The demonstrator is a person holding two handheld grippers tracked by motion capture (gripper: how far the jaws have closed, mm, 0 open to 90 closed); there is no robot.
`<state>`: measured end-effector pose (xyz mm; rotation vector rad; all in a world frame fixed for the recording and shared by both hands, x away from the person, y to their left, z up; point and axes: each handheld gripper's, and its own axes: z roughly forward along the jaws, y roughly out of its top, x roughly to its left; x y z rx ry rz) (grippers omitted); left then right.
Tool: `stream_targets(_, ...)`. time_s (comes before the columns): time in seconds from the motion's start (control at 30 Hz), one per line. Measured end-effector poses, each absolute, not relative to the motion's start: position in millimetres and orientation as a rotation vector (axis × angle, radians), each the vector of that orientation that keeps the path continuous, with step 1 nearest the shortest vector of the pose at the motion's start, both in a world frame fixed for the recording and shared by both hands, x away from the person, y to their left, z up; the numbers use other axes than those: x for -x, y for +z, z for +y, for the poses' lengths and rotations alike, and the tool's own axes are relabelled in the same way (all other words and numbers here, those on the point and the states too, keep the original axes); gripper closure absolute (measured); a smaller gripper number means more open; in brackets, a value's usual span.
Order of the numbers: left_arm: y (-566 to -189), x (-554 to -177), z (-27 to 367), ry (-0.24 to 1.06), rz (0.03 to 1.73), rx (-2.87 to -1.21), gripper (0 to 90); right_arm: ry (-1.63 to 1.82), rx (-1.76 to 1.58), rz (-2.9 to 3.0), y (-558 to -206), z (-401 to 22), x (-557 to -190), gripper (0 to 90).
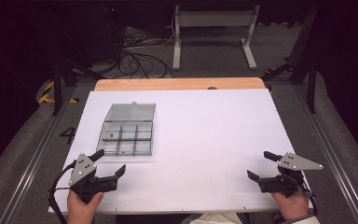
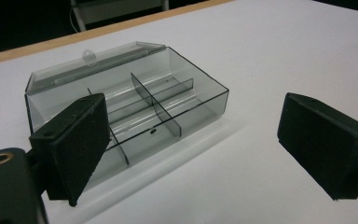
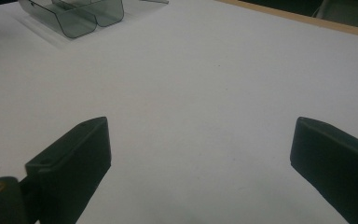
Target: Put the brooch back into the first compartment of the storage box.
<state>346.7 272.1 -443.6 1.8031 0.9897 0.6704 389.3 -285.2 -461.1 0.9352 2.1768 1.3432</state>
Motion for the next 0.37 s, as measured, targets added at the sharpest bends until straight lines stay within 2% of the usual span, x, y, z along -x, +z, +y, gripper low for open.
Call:
stream_targets(0.27, -444.8, -344.8, 274.1, 0.616, 1.023, -1.806, 9.0, 1.348, -0.923, 2.177, -460.6, -285.8, -388.2, 5.7)
stream_targets(0.37, -445.5, -344.6, 273.1, 0.636, 1.023, -1.827, 9.1, 1.35, -0.925, 2.175, -460.7, -285.9, -388.6, 5.7)
